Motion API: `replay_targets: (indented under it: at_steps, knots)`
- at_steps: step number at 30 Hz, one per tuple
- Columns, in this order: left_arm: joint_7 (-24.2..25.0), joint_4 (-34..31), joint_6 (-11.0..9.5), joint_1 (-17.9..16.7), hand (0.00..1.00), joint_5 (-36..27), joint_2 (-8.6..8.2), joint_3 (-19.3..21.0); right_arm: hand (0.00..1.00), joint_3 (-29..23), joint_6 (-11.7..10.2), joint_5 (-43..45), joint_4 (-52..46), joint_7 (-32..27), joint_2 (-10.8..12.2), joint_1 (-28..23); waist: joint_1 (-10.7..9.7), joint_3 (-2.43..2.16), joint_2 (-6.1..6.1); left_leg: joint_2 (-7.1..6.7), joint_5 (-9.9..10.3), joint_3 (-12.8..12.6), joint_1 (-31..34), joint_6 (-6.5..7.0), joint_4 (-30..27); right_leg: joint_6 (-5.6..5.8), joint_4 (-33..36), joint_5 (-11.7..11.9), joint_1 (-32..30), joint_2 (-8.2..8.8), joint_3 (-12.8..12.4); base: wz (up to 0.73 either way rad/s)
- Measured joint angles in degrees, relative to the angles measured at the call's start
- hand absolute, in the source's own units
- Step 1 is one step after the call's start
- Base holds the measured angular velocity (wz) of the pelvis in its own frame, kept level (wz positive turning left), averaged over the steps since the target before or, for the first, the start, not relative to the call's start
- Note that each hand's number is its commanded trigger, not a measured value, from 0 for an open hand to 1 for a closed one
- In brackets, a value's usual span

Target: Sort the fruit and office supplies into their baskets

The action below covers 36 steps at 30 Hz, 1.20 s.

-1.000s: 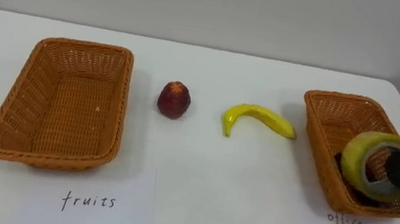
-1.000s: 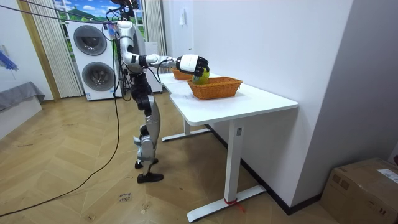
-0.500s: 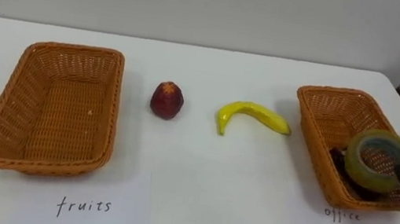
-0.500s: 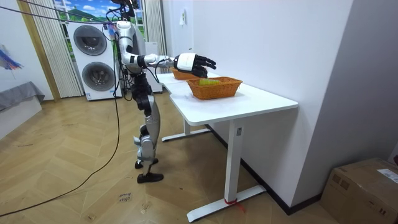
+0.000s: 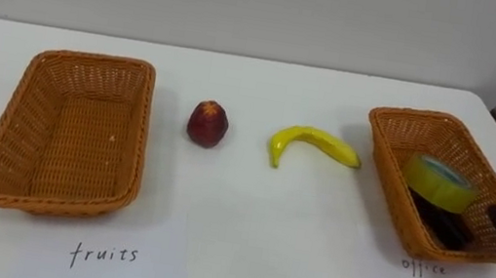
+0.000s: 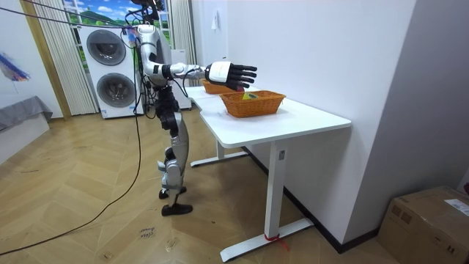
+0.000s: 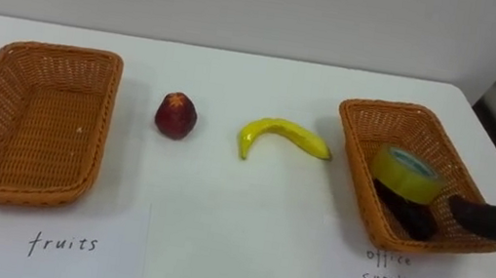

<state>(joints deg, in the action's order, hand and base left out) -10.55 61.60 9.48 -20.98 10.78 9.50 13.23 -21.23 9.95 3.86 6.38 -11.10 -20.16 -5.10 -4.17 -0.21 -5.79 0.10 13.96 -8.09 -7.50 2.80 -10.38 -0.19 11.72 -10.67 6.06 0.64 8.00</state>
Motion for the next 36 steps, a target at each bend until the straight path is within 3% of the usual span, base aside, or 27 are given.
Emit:
replay_targets:
  at_steps: [14,20,21,28,32,36]
  knots:
    - [-0.1,-0.4,-0.3,0.5,0.00,-0.1,0.05,0.0,0.00,0.0,0.0,0.2,-2.5,-1.0,0.0,0.4,0.6,-0.07,-0.43,0.00,0.0,0.1,0.0,0.00,0.1,0.00,0.1,0.0,-0.1,0.04,0.1,0.00]
    - [-0.1,-1.1,-1.6,1.5,0.00,-0.1,0.42,0.0,0.00,0.0,-0.1,-0.2,-3.6,-2.1,0.0,4.0,1.8,0.08,-0.13,-0.01,0.0,0.1,-0.1,0.01,0.1,0.00,0.1,0.0,0.0,0.06,0.1,0.00]
    - [-0.1,-1.2,-1.6,1.6,0.00,-0.1,0.53,0.0,0.00,0.2,-0.5,-1.1,-4.0,-2.9,0.0,4.6,2.3,-0.11,0.37,0.01,0.0,0.1,-0.1,0.00,0.0,0.00,0.1,0.0,0.0,0.04,0.2,0.00]
    - [-0.1,-2.2,-2.0,1.9,0.00,0.0,0.73,0.0,0.00,4.4,-0.7,-6.1,-7.1,-4.4,0.0,5.2,4.5,0.57,0.74,-0.01,0.0,0.9,0.2,0.00,0.0,0.00,0.0,0.0,0.2,0.24,1.6,0.06]
    - [-0.1,-3.5,-2.0,1.9,0.00,0.2,0.74,0.1,0.00,4.7,-0.7,-6.7,-8.1,-4.6,-0.1,7.5,5.9,0.49,0.73,-0.05,0.0,1.3,1.1,0.00,-0.4,0.01,0.0,0.0,-0.3,0.34,2.3,0.08]
    - [0.0,-4.6,-2.0,2.2,0.00,1.4,0.77,0.1,0.00,7.8,-1.1,-6.0,-9.8,-4.8,-2.4,9.0,6.8,0.39,0.89,-0.10,0.0,2.7,2.0,-0.02,-1.0,0.01,0.0,0.0,-0.5,0.37,3.4,0.15]
